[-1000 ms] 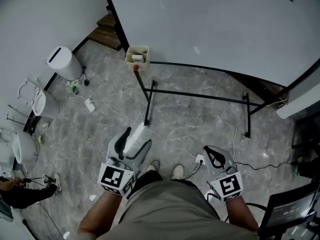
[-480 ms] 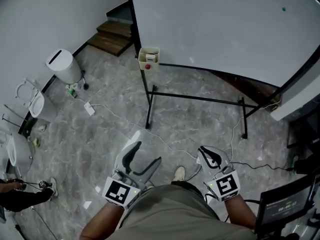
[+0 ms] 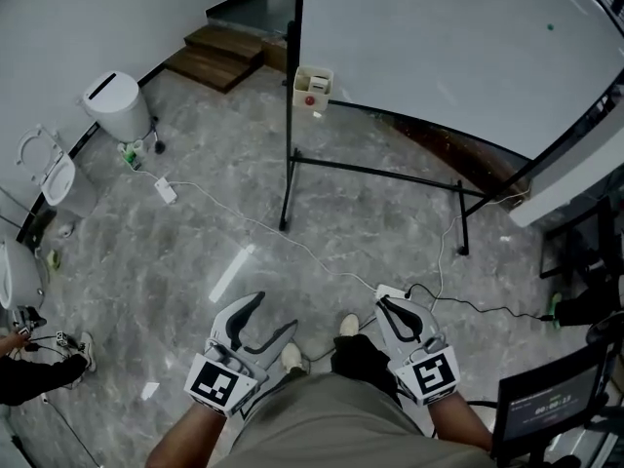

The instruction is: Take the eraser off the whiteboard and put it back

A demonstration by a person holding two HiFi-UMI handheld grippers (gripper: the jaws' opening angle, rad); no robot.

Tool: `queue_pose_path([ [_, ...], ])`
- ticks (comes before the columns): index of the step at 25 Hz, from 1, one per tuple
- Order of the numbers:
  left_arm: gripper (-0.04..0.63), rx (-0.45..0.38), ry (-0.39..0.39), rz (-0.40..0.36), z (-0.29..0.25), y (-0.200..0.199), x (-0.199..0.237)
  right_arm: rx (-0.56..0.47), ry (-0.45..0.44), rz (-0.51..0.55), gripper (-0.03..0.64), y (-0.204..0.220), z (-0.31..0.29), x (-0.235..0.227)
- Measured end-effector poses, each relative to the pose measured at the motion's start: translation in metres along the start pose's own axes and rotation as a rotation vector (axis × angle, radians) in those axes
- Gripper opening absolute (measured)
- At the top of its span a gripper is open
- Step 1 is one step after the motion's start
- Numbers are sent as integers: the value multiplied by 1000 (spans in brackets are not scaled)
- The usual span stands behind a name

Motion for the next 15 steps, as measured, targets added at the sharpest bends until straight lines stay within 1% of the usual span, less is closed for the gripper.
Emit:
queue_pose_path([
  [3,255,-14,17,-14,17,4,-16,11,4,10,17,-2,20,18],
  [7,200,-54,28,-51,24,2,-40,-14,17,33,17,-4,43,20],
  [9,134,-58,21,-52,26,-1,-57,-31,12,39,17,-5,58,21],
  [10,121,-59,17,-54,27,-3,-67,-38,9,40,17,-5,66,21],
  [15,115,-55,-2,-61,18,-6,-121,-57,-9,49,18,8,122,6],
])
Point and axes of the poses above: the fingertips, and each gripper's own axes: z backward along the fingers, x to its left, y out of its underside, the point moved 2 cm from there along z, backward along the fingers, and after that the axes turned 7 degrees about z, right-handed, at the moved point
